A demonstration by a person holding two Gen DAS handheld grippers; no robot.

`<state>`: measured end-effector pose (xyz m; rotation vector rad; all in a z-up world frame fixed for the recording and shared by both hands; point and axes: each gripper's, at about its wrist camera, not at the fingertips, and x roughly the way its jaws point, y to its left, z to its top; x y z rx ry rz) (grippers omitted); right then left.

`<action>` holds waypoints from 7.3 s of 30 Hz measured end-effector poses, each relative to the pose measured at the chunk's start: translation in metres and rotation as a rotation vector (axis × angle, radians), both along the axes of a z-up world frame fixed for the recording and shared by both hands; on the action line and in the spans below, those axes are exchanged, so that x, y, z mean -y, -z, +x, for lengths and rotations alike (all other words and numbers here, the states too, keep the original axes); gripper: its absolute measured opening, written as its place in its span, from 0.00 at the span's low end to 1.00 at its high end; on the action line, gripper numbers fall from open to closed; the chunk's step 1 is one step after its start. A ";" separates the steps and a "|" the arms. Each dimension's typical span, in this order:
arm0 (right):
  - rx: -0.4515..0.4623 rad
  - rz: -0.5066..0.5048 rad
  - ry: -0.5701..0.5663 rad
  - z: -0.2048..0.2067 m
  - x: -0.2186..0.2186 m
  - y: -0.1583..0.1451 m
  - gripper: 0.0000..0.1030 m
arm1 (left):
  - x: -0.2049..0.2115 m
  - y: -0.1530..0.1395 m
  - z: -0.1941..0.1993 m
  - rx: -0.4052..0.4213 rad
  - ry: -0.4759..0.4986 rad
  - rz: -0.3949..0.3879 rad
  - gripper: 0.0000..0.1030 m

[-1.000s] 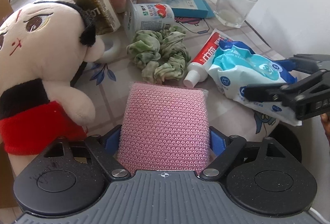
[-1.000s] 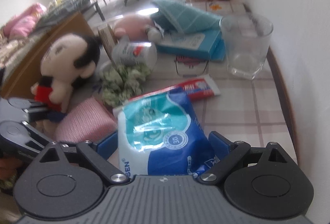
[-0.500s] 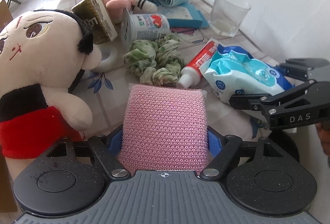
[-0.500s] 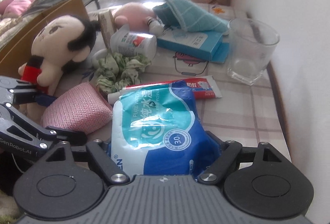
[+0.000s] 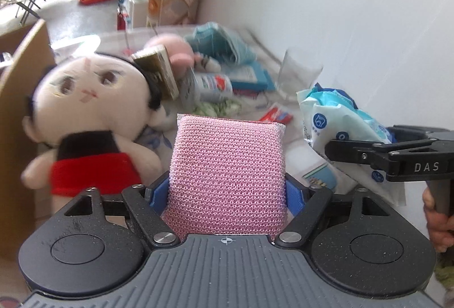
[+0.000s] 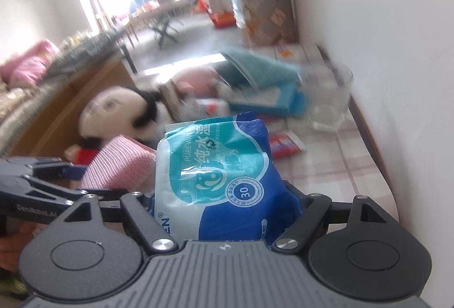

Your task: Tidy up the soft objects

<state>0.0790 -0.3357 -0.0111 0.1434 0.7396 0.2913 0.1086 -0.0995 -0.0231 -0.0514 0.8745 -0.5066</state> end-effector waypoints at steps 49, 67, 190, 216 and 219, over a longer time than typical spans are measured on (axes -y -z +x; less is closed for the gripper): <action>-0.369 0.130 -0.080 0.311 -0.450 0.011 0.82 | -0.354 -0.003 0.225 -0.072 -0.627 0.193 0.81; -0.525 0.302 0.001 0.329 -0.432 0.060 0.90 | -0.343 0.009 0.231 -0.102 -0.631 0.272 0.85; -0.407 -0.212 -0.363 0.284 -0.501 0.021 0.84 | -0.423 -0.027 -0.118 0.273 -1.105 -0.048 0.99; -0.304 0.015 -0.419 0.255 -0.484 -0.025 0.94 | -0.414 -0.033 -0.122 0.278 -1.077 -0.051 0.99; -0.202 0.108 -0.483 0.213 -0.429 -0.072 0.97 | -0.404 -0.041 -0.125 0.295 -1.043 -0.038 0.99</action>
